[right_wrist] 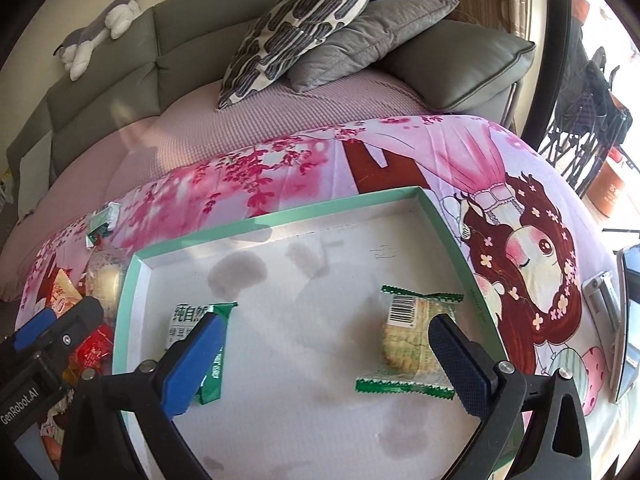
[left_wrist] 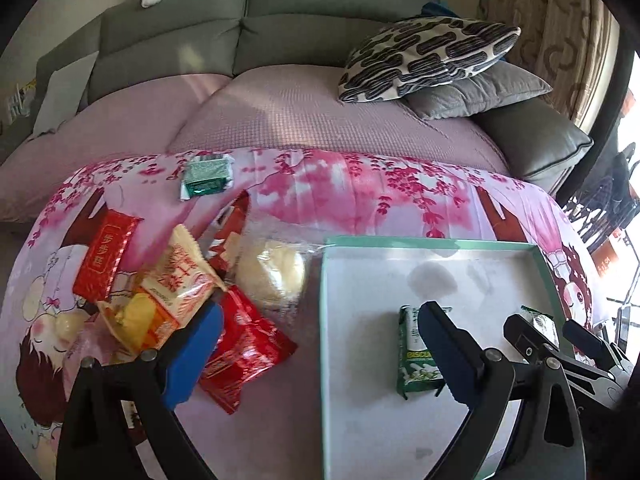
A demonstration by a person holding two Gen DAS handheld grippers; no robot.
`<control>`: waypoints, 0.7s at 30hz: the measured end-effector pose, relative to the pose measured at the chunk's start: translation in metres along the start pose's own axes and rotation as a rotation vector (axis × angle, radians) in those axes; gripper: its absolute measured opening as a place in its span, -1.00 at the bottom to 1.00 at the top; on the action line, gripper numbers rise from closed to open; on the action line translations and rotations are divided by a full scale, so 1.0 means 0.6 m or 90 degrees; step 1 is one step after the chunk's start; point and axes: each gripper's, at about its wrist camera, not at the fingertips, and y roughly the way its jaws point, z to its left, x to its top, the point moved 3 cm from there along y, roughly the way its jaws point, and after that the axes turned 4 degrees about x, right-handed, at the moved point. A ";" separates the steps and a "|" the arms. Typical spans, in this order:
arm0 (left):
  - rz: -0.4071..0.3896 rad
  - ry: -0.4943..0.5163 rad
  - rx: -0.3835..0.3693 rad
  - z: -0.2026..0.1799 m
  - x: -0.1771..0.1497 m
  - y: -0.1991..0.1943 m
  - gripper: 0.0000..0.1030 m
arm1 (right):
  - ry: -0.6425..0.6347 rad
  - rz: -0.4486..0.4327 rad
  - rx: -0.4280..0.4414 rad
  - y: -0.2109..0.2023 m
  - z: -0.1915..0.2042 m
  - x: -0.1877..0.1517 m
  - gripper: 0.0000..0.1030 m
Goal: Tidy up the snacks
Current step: 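Move both tools back over the snack pile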
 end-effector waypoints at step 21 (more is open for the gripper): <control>0.024 -0.194 0.187 0.297 -0.026 -0.071 0.90 | -0.146 0.050 0.165 -0.003 0.213 -0.058 1.00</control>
